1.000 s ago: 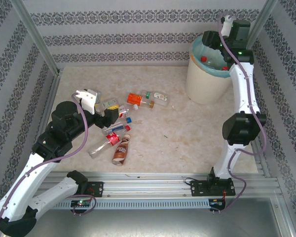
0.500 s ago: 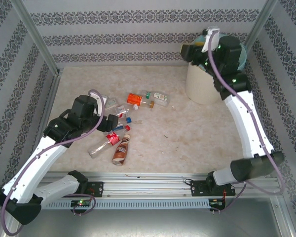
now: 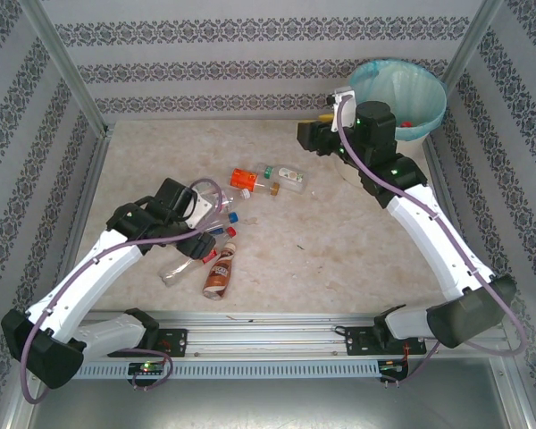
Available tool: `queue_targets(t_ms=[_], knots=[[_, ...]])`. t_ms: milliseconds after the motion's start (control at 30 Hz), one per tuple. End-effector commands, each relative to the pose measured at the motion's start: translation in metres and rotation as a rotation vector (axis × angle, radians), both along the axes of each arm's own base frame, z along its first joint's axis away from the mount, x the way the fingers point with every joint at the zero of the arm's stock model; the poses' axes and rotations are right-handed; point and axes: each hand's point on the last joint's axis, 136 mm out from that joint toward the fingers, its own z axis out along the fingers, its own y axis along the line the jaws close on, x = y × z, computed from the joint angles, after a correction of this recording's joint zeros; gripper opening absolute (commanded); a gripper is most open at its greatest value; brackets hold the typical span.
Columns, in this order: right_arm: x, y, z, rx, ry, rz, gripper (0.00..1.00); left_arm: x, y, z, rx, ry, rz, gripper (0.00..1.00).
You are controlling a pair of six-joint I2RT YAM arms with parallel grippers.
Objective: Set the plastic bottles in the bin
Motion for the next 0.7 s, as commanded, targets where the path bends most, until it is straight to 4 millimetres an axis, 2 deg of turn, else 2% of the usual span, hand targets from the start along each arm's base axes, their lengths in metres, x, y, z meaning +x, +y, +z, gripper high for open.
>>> queue_targets(t_ms=[0,133,267,533,667], knots=[[0.0,0.005,0.018,0.007,-0.061,0.007,0.6,-0.009,0.006,-0.02,0.123,-0.026,-0.255,0.82],[-0.003,0.0,0.017,-0.038,-0.085,-0.004,0.6,-0.025,0.022,-0.056,0.239,0.04,-0.367,0.82],[-0.004,-0.005,0.009,-0.073,-0.081,-0.014,0.62,-0.038,0.034,-0.089,0.302,0.151,-0.375,0.82],[-0.006,-0.004,0.001,-0.092,-0.076,0.001,0.62,-0.041,0.038,-0.126,0.337,0.295,-0.335,0.82],[-0.008,-0.003,-0.002,-0.104,-0.072,0.018,0.62,-0.032,0.047,-0.134,0.376,0.314,-0.29,0.81]])
